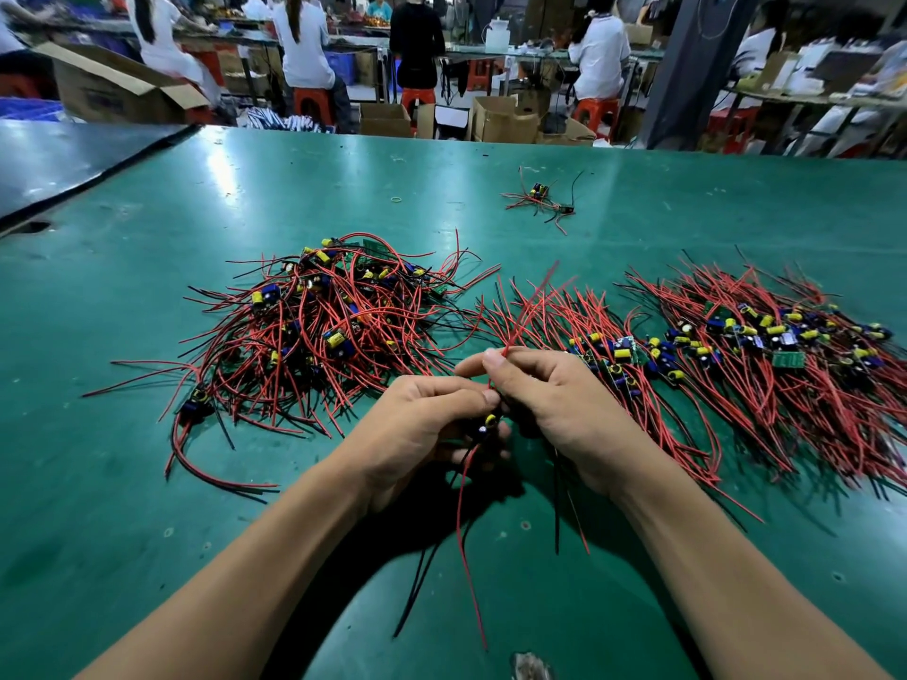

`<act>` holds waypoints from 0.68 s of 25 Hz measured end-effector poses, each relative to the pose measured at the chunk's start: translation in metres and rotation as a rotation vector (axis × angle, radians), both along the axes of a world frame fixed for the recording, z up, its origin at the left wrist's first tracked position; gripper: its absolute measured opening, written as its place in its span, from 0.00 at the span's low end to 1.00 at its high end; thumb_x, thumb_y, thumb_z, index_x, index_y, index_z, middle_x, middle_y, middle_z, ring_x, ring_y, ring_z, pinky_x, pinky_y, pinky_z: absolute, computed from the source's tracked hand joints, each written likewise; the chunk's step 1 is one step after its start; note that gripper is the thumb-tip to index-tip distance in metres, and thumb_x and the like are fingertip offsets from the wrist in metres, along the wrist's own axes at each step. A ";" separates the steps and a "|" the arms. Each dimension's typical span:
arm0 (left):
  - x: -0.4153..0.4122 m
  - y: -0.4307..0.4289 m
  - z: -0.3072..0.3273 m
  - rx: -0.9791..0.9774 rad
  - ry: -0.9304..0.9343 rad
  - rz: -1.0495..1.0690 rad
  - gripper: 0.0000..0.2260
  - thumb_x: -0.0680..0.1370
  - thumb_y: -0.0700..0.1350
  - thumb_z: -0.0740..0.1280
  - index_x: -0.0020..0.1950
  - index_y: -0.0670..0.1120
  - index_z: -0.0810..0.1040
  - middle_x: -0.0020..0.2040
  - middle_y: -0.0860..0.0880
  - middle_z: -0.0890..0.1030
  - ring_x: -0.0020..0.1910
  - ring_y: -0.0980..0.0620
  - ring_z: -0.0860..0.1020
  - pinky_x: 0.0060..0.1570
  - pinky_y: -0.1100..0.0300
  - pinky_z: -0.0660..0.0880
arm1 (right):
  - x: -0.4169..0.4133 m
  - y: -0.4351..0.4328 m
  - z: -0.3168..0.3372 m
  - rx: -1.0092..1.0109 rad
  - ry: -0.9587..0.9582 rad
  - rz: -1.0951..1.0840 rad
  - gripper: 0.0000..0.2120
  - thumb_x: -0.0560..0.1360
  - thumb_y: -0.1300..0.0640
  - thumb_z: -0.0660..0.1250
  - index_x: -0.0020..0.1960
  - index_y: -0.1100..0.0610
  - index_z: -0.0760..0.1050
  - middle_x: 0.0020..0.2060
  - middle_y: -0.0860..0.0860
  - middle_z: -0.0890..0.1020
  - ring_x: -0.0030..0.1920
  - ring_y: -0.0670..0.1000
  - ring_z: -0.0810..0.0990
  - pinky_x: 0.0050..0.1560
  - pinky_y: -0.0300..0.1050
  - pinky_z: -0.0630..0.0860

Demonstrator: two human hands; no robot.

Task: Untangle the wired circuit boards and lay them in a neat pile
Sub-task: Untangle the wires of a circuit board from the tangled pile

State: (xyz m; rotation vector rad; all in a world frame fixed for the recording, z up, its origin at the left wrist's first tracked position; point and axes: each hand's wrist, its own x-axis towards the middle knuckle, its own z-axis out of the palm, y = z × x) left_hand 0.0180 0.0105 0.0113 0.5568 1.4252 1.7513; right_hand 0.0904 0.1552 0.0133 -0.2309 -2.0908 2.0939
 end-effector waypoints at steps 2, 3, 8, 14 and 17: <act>0.001 0.001 0.002 0.005 0.002 -0.027 0.07 0.73 0.45 0.70 0.42 0.42 0.84 0.37 0.40 0.82 0.35 0.44 0.82 0.31 0.60 0.77 | -0.001 0.004 0.000 0.100 0.025 -0.137 0.14 0.80 0.47 0.65 0.48 0.55 0.85 0.26 0.44 0.74 0.25 0.42 0.70 0.26 0.37 0.69; 0.001 0.001 0.003 0.001 0.003 -0.038 0.07 0.72 0.46 0.71 0.42 0.42 0.84 0.37 0.40 0.83 0.35 0.44 0.82 0.31 0.60 0.78 | -0.003 0.006 0.000 0.120 0.033 -0.190 0.14 0.81 0.47 0.65 0.47 0.54 0.86 0.24 0.46 0.70 0.24 0.43 0.66 0.25 0.39 0.63; 0.002 0.000 0.003 -0.013 0.029 -0.056 0.05 0.72 0.42 0.71 0.43 0.42 0.85 0.40 0.40 0.84 0.35 0.44 0.83 0.33 0.59 0.80 | -0.007 0.007 0.006 -0.220 0.009 -0.317 0.22 0.82 0.47 0.62 0.34 0.55 0.83 0.23 0.48 0.64 0.20 0.44 0.57 0.21 0.35 0.54; 0.007 0.005 -0.004 0.009 0.077 -0.031 0.08 0.78 0.37 0.67 0.42 0.43 0.85 0.40 0.41 0.85 0.34 0.48 0.83 0.33 0.62 0.78 | -0.008 0.002 0.005 -0.258 -0.038 -0.298 0.23 0.81 0.45 0.64 0.31 0.55 0.78 0.22 0.47 0.65 0.19 0.44 0.60 0.20 0.34 0.58; 0.006 0.008 -0.008 0.012 0.124 0.046 0.07 0.77 0.41 0.68 0.43 0.43 0.85 0.38 0.44 0.85 0.31 0.53 0.81 0.32 0.64 0.77 | -0.005 -0.004 0.003 -0.076 -0.027 -0.259 0.20 0.79 0.43 0.66 0.37 0.56 0.82 0.21 0.48 0.71 0.21 0.45 0.69 0.24 0.36 0.67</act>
